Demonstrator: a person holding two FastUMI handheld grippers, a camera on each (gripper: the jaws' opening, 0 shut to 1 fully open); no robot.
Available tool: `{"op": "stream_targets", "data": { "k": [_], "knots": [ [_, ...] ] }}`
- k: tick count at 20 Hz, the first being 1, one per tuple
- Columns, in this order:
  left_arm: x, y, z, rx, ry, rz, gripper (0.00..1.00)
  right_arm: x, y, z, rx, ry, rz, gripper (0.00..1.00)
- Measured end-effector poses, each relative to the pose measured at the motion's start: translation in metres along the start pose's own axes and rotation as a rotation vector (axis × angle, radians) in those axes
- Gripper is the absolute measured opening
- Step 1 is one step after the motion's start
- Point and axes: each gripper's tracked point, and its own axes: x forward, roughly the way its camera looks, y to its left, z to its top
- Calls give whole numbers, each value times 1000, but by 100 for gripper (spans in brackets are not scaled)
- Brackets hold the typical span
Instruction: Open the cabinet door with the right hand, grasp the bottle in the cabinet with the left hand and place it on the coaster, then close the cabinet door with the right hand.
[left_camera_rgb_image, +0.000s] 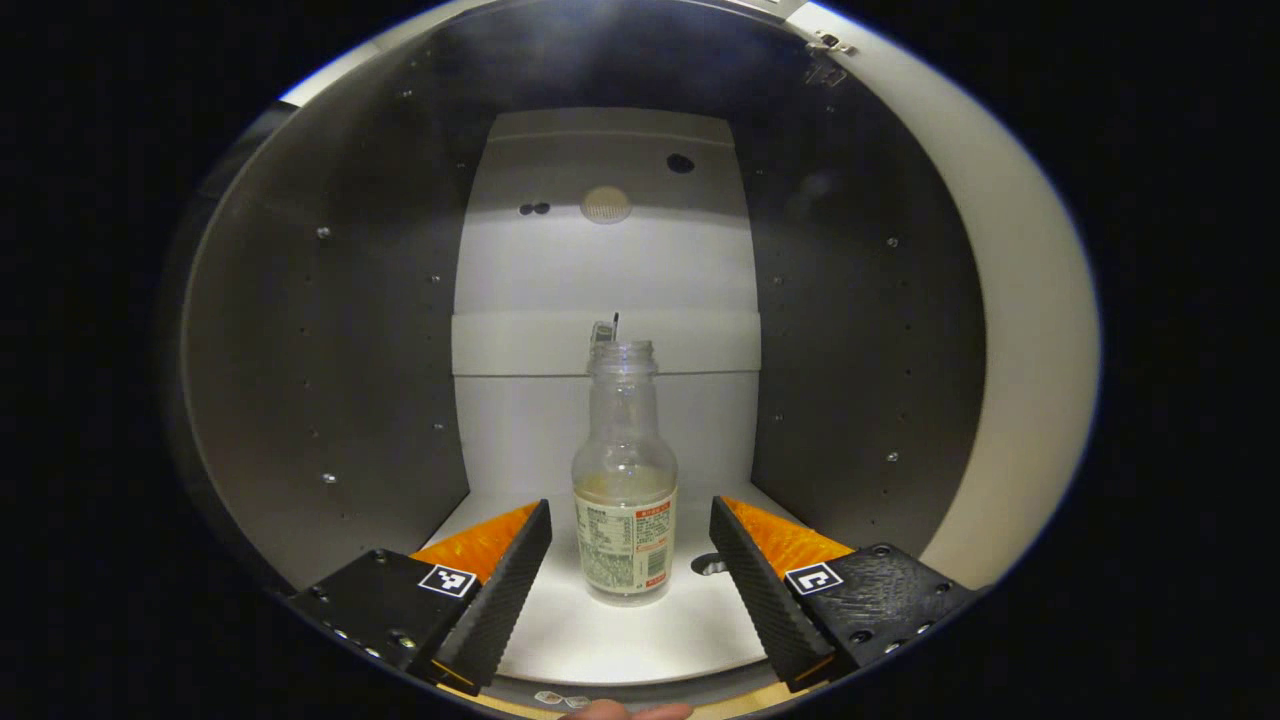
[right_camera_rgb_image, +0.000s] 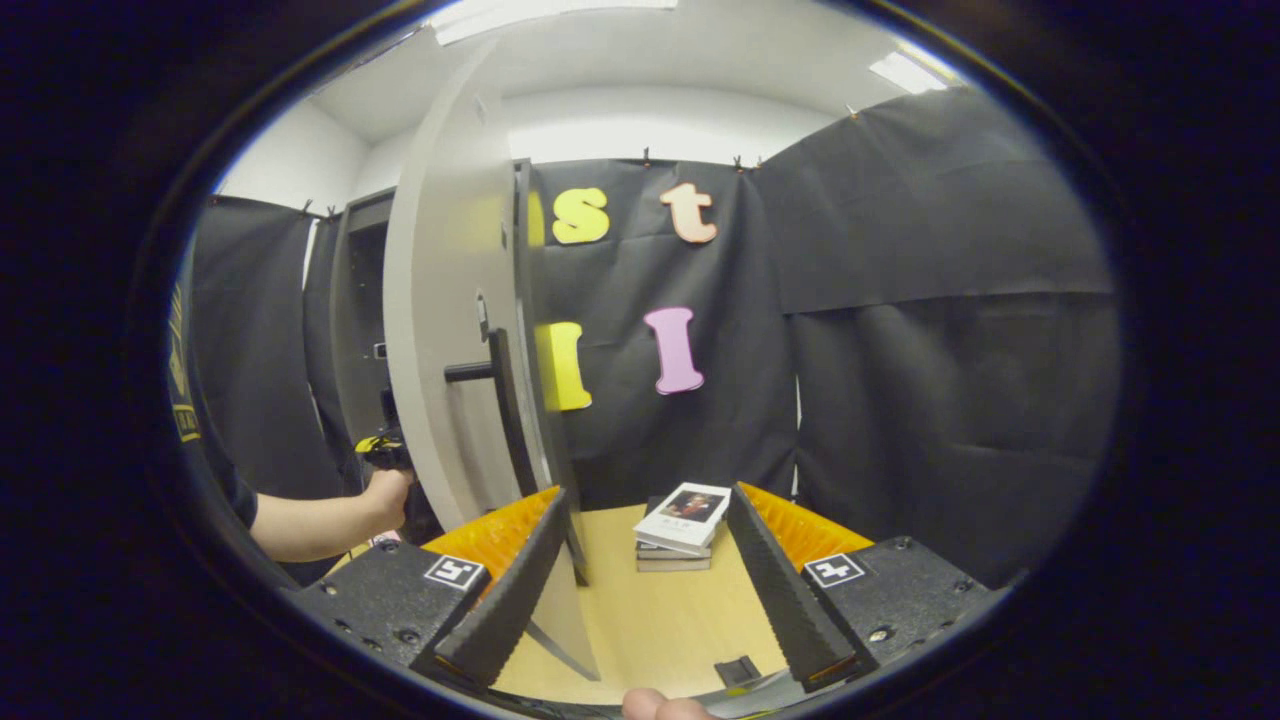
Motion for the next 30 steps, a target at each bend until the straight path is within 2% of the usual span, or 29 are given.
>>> {"op": "stream_targets", "data": {
  "k": [1,3,4,5,6,7,9,10,11,12,13,16,17,18,21,22,23,26,29,30],
  "knots": [
    [8,2,-4,2,19,3,96,1,0,-2,12,2,-10,97],
    [22,5,-7,1,39,7,97,5,2,-3,22,10,-22,99],
    [25,7,-8,6,41,18,96,6,4,-3,20,12,-25,95],
    [30,9,-9,6,47,33,96,5,6,-5,17,14,-29,95],
    [34,10,-10,1,55,39,96,6,7,-4,17,13,-33,99],
    [39,10,-13,-3,68,44,96,8,6,-5,16,19,-39,95],
    [46,9,-16,-22,82,30,96,11,9,-8,11,34,-39,95],
    [47,7,-17,-37,84,16,100,12,9,-8,11,34,-41,95],
    [45,8,-16,-43,82,17,90,13,10,-7,12,34,-38,95],
    [44,11,-15,-36,83,29,67,13,11,-7,14,33,-38,95],
    [43,10,-15,-29,84,30,76,13,11,-8,17,33,-38,95],
    [37,12,-10,-34,72,21,77,15,11,-8,33,38,-29,95],
    [31,14,-5,-33,62,24,77,15,10,-9,37,36,-27,95],
    [20,16,-3,-38,55,19,77,16,8,-8,42,30,-26,99],
    [-14,18,7,-64,38,5,77,18,2,-14,46,36,-3,99],
    [-29,23,11,-62,28,15,77,19,-1,-18,44,56,12,95],
    [-44,25,16,-61,12,23,77,18,-5,-23,38,77,28,99],
    [-87,31,25,-56,-46,51,76,16,-17,-19,15,62,94,99],
    [-137,44,18,-21,-81,121,76,10,-20,-26,-18,75,192,99],
    [-160,50,23,-21,-91,135,76,8,-22,-32,-35,89,222,95]
  ]
}}
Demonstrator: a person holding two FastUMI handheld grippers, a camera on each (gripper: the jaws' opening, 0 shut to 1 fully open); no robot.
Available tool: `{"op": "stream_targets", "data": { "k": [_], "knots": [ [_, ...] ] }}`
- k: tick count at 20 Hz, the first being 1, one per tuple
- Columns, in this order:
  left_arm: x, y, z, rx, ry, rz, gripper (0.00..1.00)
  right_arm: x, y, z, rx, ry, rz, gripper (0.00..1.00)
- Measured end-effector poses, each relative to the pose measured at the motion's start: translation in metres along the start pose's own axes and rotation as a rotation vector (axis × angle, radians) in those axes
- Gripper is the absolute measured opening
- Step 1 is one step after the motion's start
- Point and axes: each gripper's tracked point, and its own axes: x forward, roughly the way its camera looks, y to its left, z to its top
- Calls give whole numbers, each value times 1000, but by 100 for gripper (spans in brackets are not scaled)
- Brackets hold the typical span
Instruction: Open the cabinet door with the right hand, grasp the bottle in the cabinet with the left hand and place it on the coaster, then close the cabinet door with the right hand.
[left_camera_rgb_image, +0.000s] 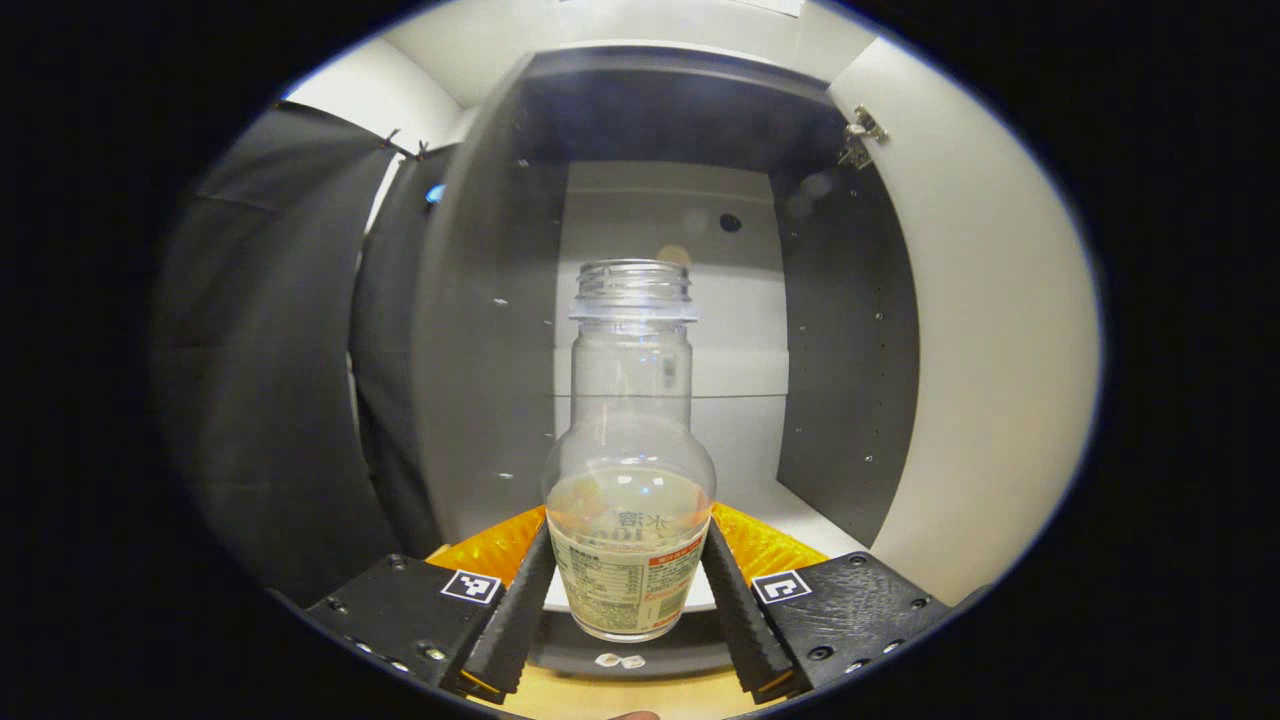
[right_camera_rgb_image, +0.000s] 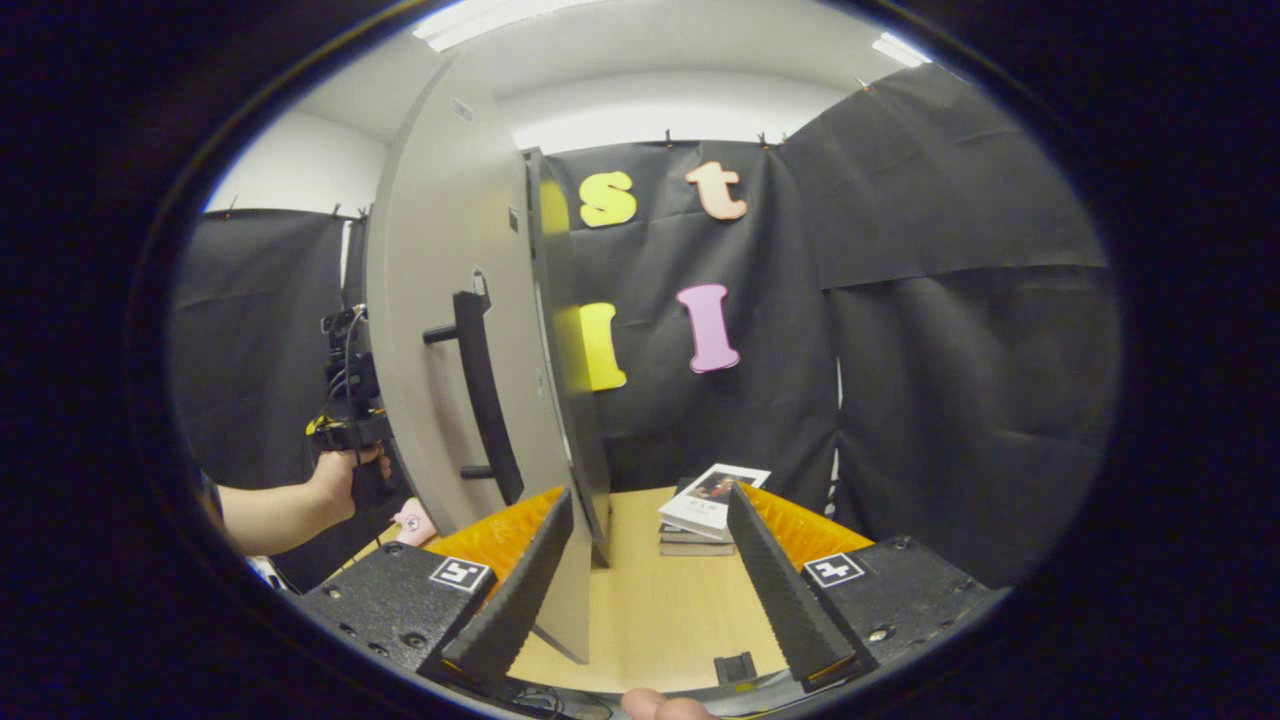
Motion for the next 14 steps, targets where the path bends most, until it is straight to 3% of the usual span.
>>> {"op": "stream_targets", "data": {
  "k": [1,3,4,5,8,11,12,14],
  "knots": [
    [-19,7,-1,5,-4,14,76,-3,-1,-8,-13,15,29,99],
    [-57,24,-4,26,-3,58,76,-10,-4,-25,-19,52,67,96],
    [-76,38,-12,46,-2,88,76,-12,-8,-34,-15,76,69,99],
    [-91,48,-20,59,-3,109,76,-15,-16,-43,-15,96,51,95],
    [-123,70,-65,55,44,145,76,-21,-30,-63,-29,128,-6,99],
    [-143,97,-124,2,86,173,76,-26,-40,-94,-66,188,-74,95],
    [-146,106,-146,-22,101,182,76,-26,-43,-105,-85,209,-90,100],
    [-147,123,-190,-75,124,201,76,-29,-45,-132,-117,264,-101,100]
  ]
}}
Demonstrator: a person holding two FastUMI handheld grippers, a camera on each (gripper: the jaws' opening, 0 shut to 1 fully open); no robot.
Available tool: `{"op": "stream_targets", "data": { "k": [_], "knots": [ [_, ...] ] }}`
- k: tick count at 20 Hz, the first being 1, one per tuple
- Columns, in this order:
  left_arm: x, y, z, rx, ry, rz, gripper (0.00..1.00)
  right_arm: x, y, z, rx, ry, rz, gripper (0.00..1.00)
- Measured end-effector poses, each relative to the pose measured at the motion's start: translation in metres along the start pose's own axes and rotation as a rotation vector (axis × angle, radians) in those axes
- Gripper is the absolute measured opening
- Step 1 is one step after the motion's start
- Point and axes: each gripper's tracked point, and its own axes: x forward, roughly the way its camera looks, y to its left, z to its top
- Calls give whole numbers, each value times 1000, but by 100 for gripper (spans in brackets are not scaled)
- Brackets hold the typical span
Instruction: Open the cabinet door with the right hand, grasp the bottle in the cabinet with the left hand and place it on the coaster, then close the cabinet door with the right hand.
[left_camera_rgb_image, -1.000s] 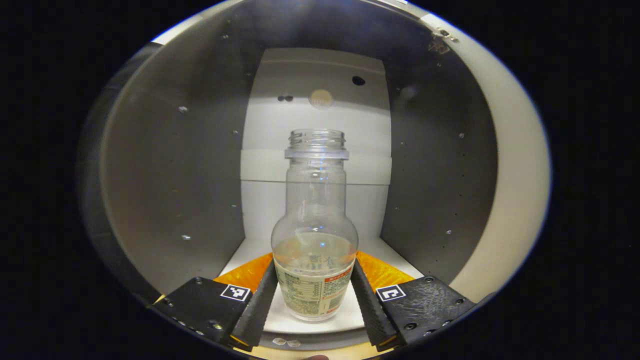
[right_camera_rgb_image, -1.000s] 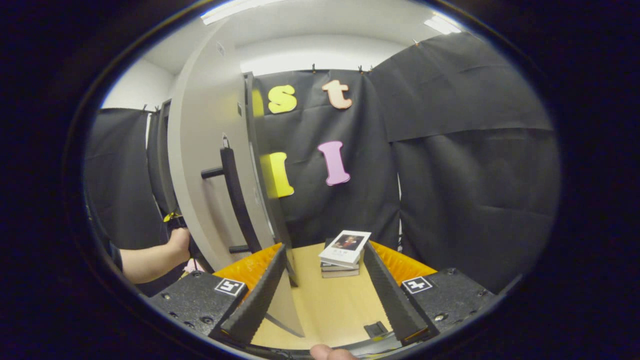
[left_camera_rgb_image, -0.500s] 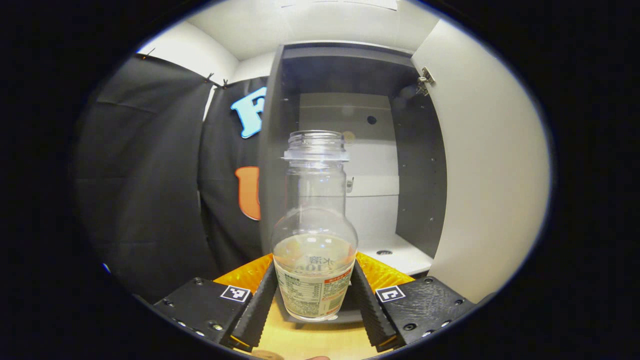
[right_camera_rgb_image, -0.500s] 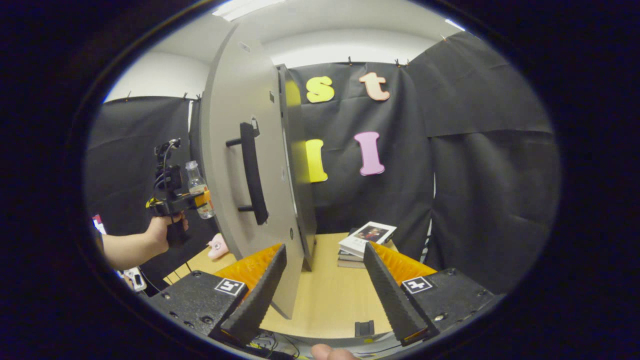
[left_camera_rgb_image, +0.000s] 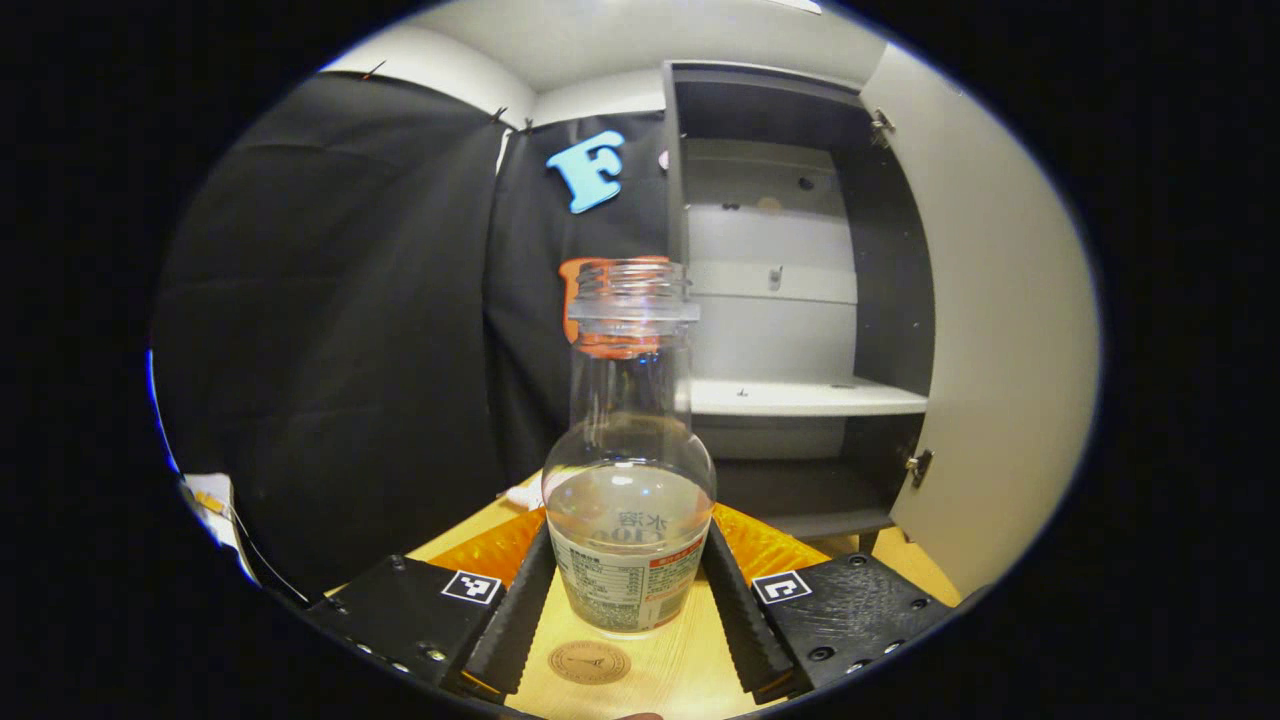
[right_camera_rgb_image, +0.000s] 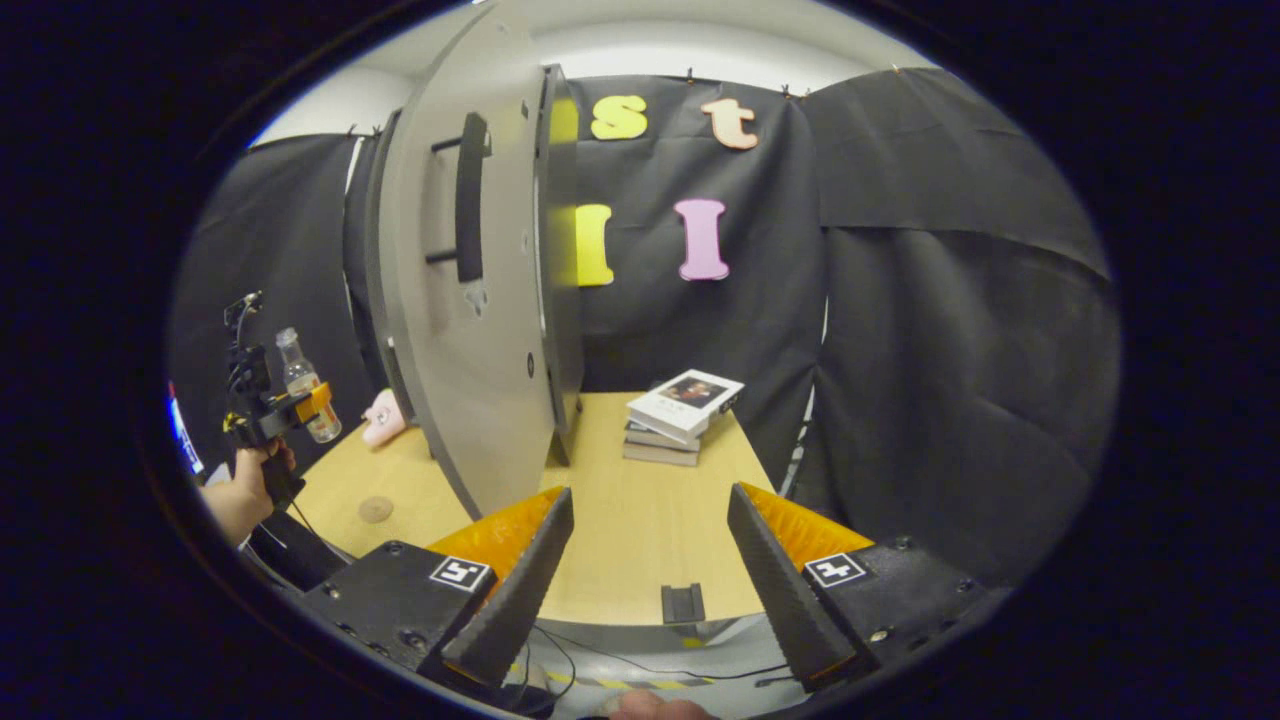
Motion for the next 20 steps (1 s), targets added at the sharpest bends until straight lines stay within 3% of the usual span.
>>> {"op": "stream_targets", "data": {
  "k": [4,5,9,20],
  "knots": [
    [38,20,-69,-115,56,45,76,3,15,-55,-30,118,21,96],
    [43,22,-81,-127,65,56,77,5,18,-62,-30,134,28,100],
    [59,19,-130,-165,142,74,77,11,28,-81,-40,170,38,100],
    [57,20,-175,-101,198,111,76,19,35,-97,-48,208,67,100]
  ]
}}
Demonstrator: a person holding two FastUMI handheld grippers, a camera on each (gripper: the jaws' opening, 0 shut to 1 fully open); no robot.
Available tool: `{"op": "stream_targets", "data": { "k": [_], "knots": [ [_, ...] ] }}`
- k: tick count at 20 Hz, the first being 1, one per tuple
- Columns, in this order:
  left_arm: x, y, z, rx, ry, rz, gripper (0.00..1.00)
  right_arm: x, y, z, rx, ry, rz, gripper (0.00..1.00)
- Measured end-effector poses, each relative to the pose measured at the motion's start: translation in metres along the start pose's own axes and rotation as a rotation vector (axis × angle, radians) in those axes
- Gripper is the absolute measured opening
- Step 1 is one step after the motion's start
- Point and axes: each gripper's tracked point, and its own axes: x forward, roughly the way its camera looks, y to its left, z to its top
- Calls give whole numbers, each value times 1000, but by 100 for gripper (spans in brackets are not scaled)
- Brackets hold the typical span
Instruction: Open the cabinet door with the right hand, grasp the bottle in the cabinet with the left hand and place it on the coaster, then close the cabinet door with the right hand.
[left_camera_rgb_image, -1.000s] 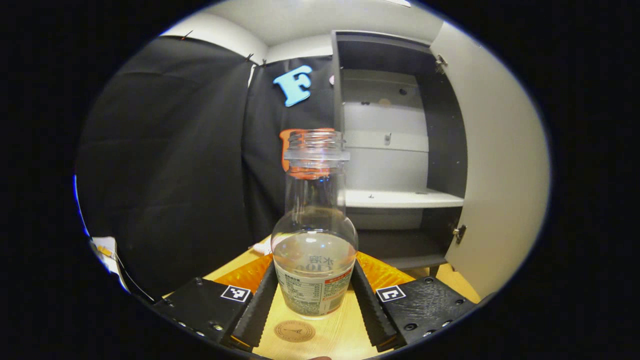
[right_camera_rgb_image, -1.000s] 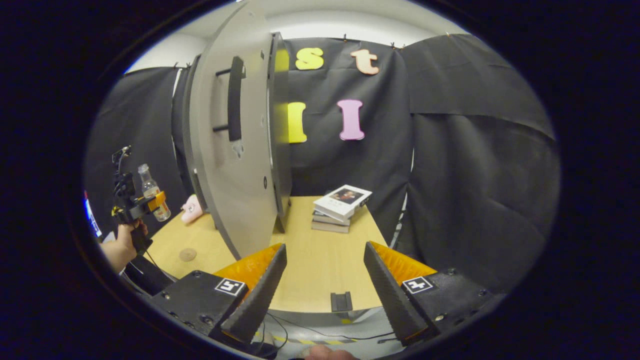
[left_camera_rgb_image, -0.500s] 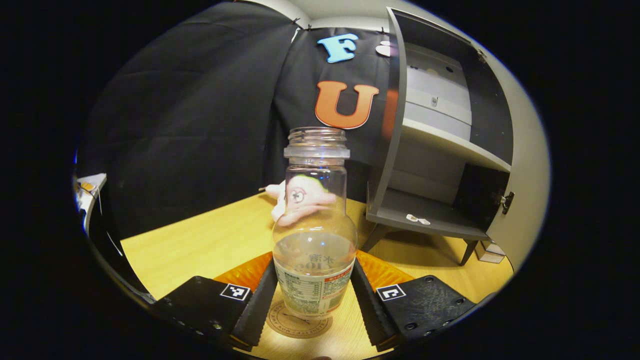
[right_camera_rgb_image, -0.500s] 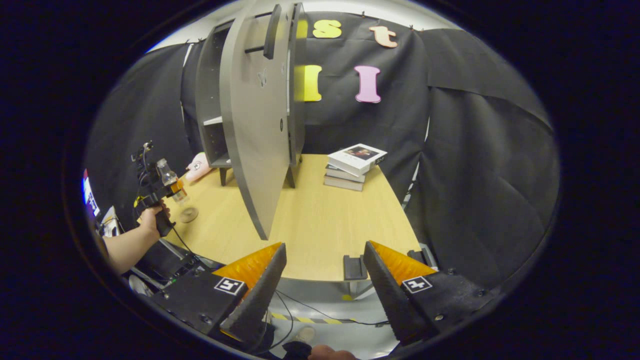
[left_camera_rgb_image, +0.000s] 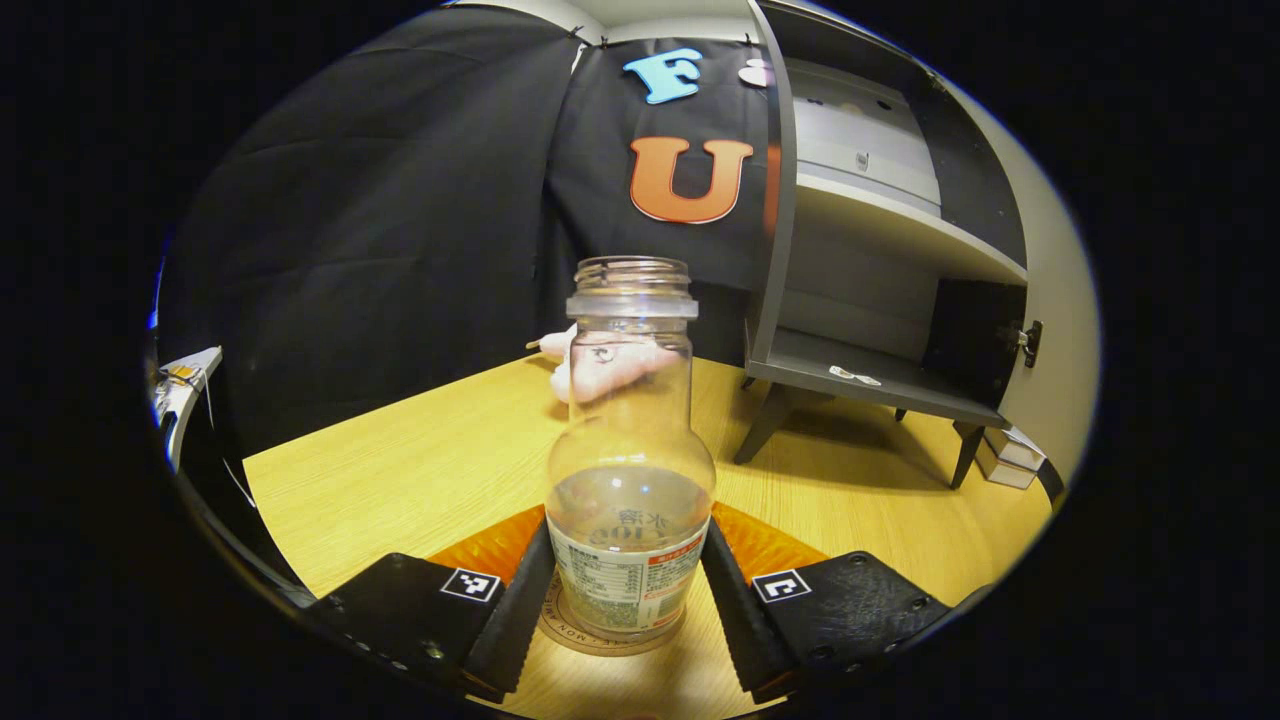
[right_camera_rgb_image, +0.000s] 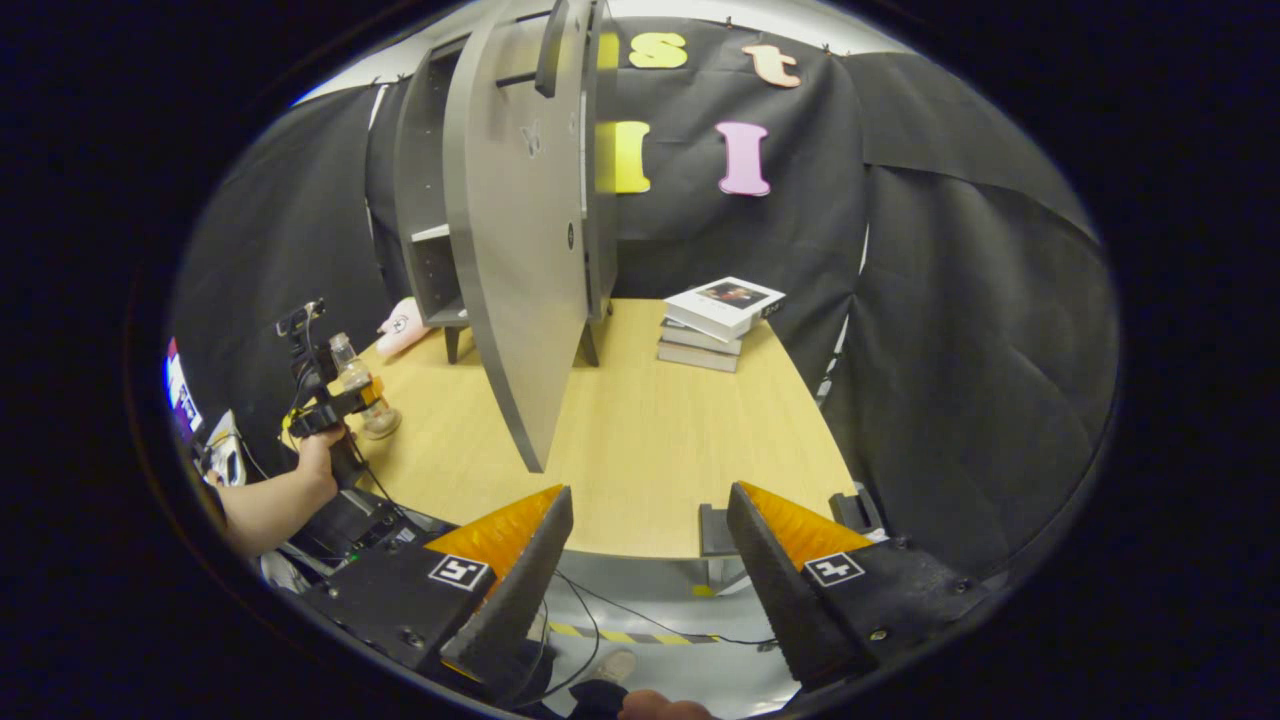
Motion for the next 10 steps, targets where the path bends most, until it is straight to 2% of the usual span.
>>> {"op": "stream_targets", "data": {
  "k": [5,10],
  "knots": [
    [-9,-2,-18,28,22,9,78,1,0,2,3,-5,31,100],
    [-12,1,-25,-1,25,21,82,4,-6,4,-4,-5,29,100]
  ]
}}
